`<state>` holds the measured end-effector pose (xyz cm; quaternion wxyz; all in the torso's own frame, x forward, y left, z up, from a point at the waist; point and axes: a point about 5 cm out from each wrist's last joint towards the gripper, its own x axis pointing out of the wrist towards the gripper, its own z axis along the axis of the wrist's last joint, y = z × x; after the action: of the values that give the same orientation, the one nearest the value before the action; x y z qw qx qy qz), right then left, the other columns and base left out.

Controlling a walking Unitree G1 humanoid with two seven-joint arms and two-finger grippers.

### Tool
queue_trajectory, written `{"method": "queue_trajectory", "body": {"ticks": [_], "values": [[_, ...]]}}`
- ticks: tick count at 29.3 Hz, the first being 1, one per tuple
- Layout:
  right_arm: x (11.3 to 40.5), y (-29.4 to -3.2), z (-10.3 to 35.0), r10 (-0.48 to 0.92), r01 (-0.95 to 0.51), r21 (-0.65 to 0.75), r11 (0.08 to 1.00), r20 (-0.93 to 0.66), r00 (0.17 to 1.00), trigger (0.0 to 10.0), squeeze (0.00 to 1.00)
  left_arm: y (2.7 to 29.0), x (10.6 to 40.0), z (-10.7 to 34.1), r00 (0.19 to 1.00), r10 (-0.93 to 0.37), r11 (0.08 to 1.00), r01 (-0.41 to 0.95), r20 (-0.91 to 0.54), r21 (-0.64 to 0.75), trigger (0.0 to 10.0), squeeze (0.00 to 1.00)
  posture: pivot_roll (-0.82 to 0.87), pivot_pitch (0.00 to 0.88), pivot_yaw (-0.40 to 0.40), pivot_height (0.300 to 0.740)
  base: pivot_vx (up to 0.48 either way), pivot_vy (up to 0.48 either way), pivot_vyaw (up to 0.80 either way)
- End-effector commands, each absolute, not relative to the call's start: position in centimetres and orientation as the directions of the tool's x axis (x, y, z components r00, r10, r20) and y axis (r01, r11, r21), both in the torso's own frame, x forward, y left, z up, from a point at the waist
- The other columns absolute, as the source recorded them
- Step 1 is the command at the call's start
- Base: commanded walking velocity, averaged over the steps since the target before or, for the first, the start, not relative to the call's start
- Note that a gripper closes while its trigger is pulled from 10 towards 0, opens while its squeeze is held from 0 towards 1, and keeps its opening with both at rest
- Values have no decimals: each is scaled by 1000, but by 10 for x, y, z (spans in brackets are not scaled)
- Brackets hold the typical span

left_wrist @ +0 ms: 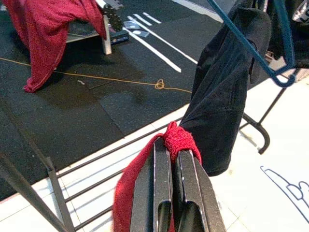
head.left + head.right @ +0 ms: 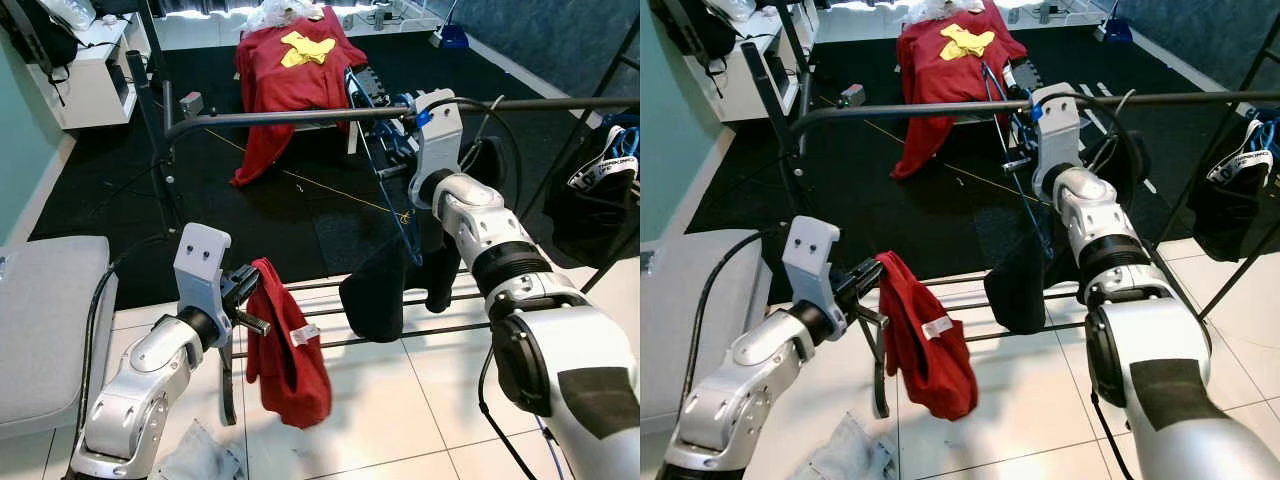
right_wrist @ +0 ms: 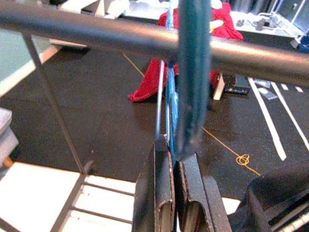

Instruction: Hang hanger

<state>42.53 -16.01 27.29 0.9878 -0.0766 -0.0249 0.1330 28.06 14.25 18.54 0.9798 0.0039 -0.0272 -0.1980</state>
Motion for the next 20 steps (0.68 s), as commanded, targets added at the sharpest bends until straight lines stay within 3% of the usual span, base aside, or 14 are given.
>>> {"method": "queue_trajectory", "body": {"ticks": [1, 2, 3, 6, 14, 20], "values": [[426, -163, 284, 252, -240, -162, 957, 58, 966, 10000, 0, 143, 275, 190, 908, -414, 910, 413, 62, 30, 0, 0, 134, 168, 12, 740, 0, 0, 0], [426, -163, 287, 255, -242, -151, 958, 72, 964, 10000, 0, 143, 274, 190, 913, -404, 915, 403, 62, 20, 0, 0, 136, 168, 9, 740, 0, 0, 0], [426, -159, 288, 283, -269, -128, 955, 107, 953, 10000, 0, 146, 276, 184, 935, -352, 935, 353, 37, -41, 10000, 0, 141, 166, 8, 740, 0, 0, 0], [424, -147, 284, 334, -320, -111, 941, 153, 930, 10000, 0, 152, 278, 169, 962, -270, 959, 266, -31, -101, 10000, 0, 134, 162, 11, 740, 0, 0, 0], [422, -135, 275, 390, -381, -87, 921, 178, 903, 10000, 0, 150, 279, 166, 963, -264, 961, 258, -55, -100, 10000, 0, 132, 142, 10, 740, 0, 0, 0], [416, -128, 242, 446, -435, -109, 894, 119, 887, 10000, 0, 148, 285, 167, 964, -263, 963, 258, -51, -79, 10000, 0, 106, 111, 20, 740, 0, 0, 0]]}}
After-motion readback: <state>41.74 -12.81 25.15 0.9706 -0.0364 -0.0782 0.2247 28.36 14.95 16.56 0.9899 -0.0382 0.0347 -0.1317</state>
